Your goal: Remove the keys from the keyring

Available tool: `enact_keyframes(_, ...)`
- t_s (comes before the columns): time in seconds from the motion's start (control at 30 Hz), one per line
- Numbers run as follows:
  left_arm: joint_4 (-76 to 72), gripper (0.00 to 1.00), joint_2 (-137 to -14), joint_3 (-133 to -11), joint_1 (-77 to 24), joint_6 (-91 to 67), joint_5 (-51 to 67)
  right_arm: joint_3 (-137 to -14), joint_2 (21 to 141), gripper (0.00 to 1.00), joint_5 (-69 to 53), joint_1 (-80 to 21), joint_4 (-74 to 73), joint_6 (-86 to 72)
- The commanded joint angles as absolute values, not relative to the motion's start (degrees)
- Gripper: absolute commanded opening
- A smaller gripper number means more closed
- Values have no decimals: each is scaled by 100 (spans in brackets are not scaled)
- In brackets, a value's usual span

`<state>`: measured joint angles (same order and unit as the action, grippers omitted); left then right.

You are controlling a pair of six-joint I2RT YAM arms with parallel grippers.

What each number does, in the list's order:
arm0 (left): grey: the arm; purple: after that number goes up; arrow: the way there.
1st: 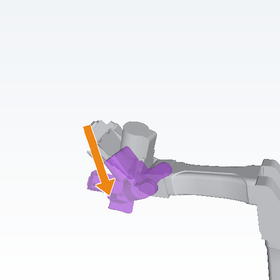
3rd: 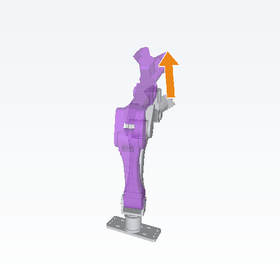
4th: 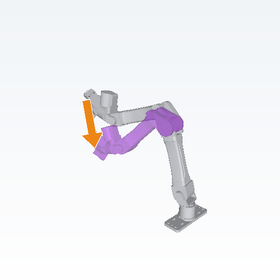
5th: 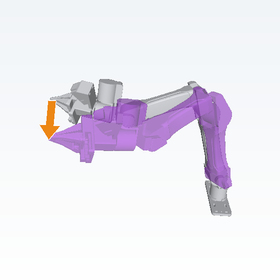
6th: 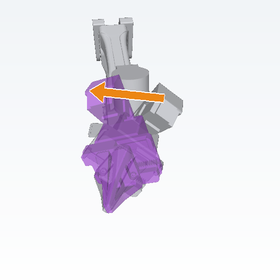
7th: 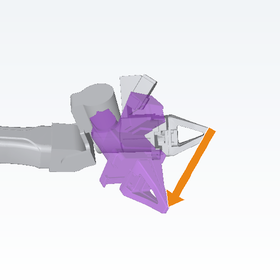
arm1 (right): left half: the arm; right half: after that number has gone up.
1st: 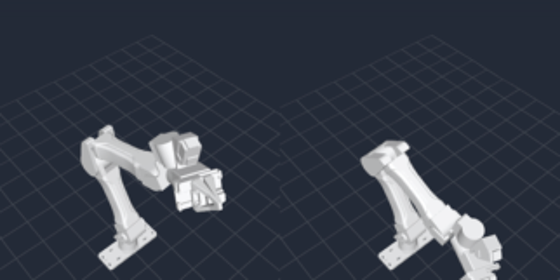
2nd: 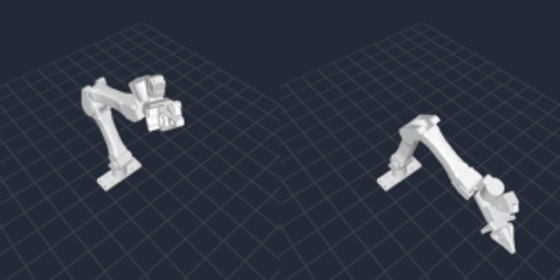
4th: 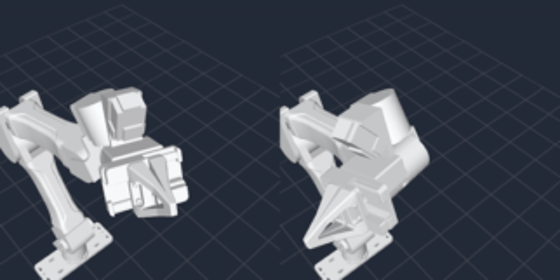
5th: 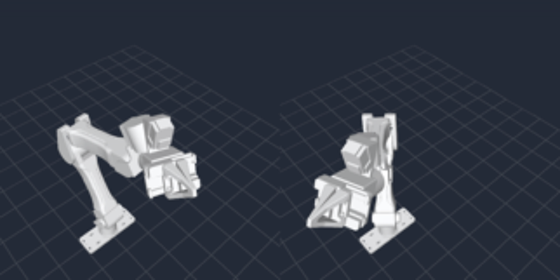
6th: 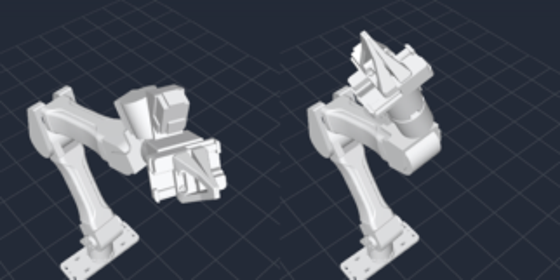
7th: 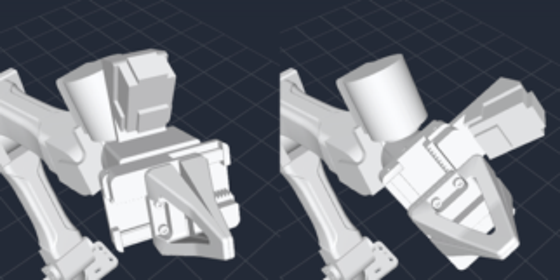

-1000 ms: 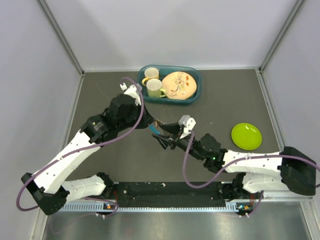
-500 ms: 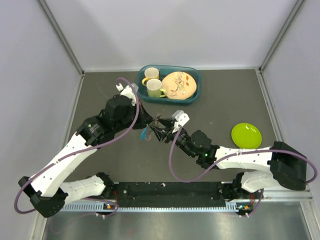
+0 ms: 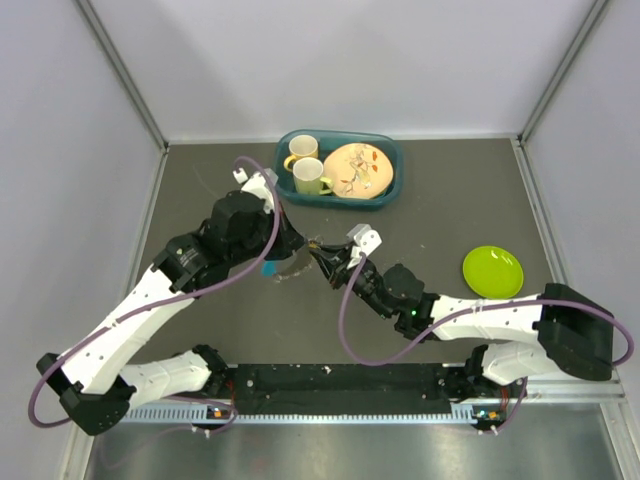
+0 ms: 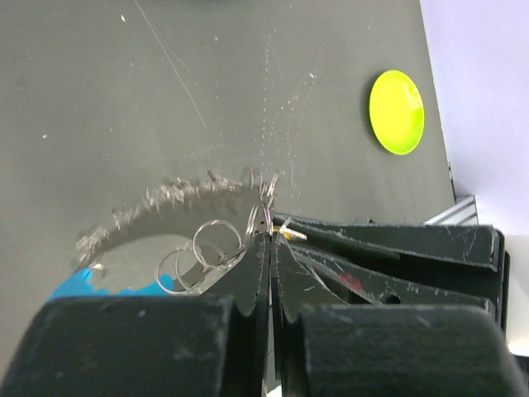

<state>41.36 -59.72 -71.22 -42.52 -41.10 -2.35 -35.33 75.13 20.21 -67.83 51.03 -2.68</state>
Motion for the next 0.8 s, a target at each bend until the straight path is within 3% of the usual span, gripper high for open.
enact_keyframes(0.0,3753,0,-5810,-7233,-4228,-4034,-79,-3375,7471,2,2171,-6785,5107,-360)
enact_keyframes(0.37,4016,0,-5898,-7392,-4193,-3516,439,-3357,7392,0,2206,-6653,4808,-220)
enact_keyframes(0.77,4394,0,-6187,-7708,-3613,-2848,1827,-3243,7233,0,2233,-6645,4404,272)
